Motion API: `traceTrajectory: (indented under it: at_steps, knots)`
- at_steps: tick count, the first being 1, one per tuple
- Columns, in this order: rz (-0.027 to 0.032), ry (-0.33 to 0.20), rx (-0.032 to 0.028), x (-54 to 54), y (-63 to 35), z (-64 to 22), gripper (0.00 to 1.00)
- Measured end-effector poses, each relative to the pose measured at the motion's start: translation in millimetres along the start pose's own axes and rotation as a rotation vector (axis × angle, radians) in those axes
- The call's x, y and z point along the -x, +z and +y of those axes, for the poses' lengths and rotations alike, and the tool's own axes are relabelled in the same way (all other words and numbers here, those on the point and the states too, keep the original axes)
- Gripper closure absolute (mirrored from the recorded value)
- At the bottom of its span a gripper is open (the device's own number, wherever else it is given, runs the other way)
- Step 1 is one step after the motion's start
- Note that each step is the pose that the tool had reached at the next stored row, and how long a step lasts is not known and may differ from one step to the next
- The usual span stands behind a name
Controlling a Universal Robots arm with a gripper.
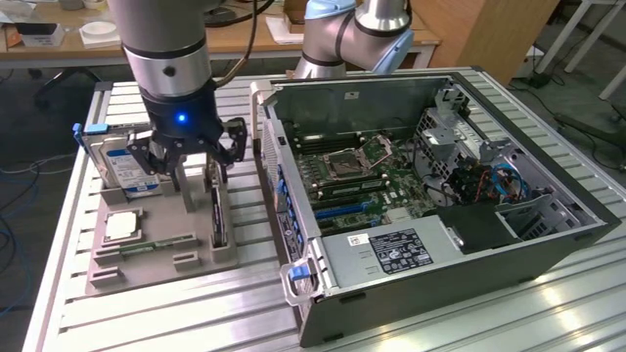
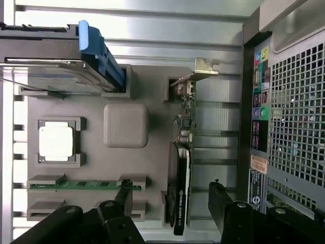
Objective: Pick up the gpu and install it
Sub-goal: 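Pick up the gpu and move the gpu toward the slot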
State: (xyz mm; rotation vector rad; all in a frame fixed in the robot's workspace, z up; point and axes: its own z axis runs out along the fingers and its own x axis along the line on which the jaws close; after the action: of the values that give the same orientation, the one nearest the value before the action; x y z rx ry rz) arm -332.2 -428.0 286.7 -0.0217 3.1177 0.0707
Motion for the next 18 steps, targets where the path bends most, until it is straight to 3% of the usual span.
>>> traceTrajectory:
  at_steps: [18]
  knots:
    - [0.0001, 0.0, -0.0001, 7.6, 30.0, -4.0, 0.29]
